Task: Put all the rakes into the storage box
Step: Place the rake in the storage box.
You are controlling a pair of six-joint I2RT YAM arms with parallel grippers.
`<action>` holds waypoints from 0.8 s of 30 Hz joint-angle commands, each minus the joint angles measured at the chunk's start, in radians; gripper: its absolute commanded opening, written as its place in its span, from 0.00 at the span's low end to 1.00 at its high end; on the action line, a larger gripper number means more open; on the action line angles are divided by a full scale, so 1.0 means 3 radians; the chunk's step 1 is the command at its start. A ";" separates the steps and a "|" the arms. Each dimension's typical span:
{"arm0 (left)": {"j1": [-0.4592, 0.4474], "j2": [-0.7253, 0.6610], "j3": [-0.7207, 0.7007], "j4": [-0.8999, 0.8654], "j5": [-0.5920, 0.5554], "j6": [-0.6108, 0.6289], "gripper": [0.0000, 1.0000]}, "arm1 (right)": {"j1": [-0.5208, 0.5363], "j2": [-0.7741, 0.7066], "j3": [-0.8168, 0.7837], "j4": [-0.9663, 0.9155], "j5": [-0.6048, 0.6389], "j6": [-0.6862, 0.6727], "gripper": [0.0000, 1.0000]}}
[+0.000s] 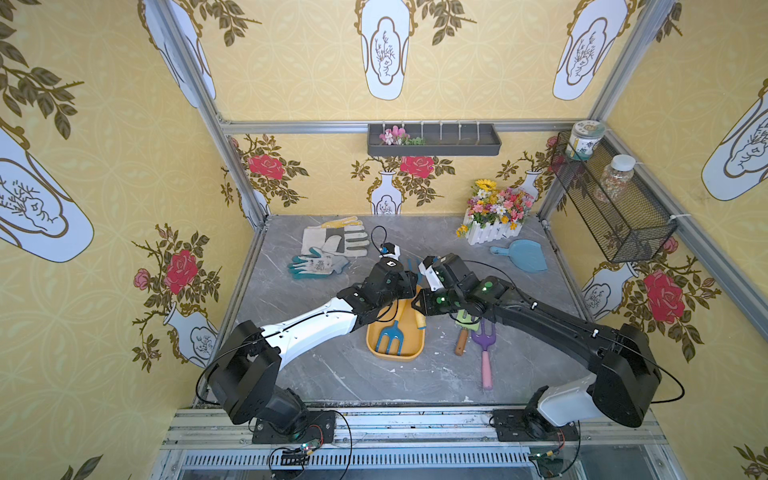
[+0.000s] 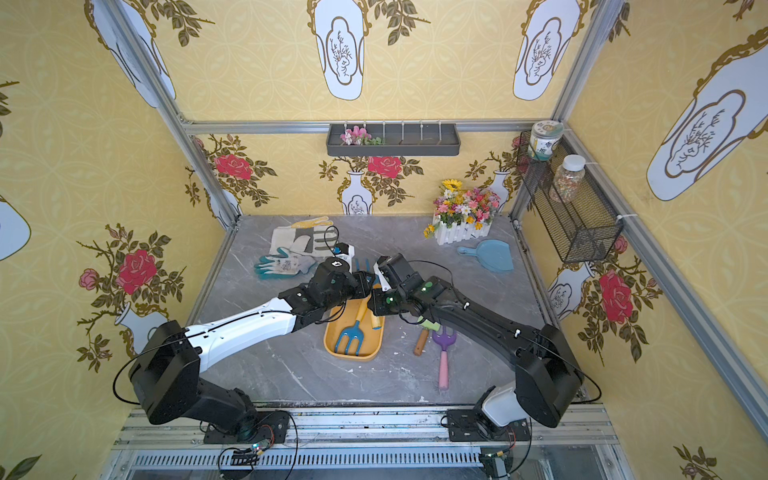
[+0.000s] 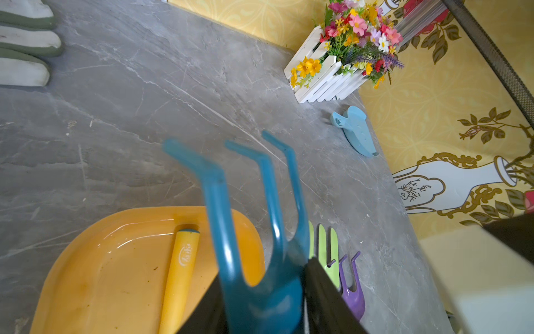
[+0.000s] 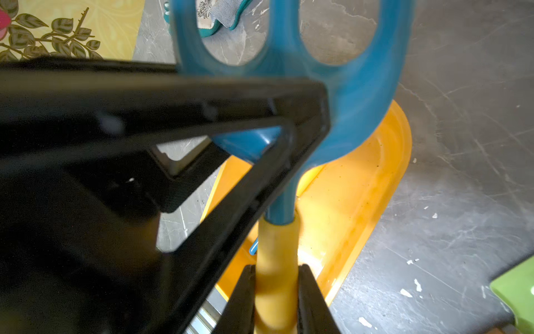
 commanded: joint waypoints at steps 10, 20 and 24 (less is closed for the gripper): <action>0.0001 0.0129 -0.0014 0.0105 0.0058 0.0167 0.00 | 0.0017 -0.0151 -0.0086 0.0155 0.0223 0.0123 0.56; 0.0001 0.0093 -0.0121 0.0046 0.0114 0.0343 0.00 | 0.0012 -0.0214 -0.0155 0.0069 0.0473 0.0170 0.61; 0.0001 0.0028 -0.0300 0.0028 0.0076 0.0334 0.00 | 0.0012 -0.0239 -0.0199 0.0066 0.0504 0.0195 0.61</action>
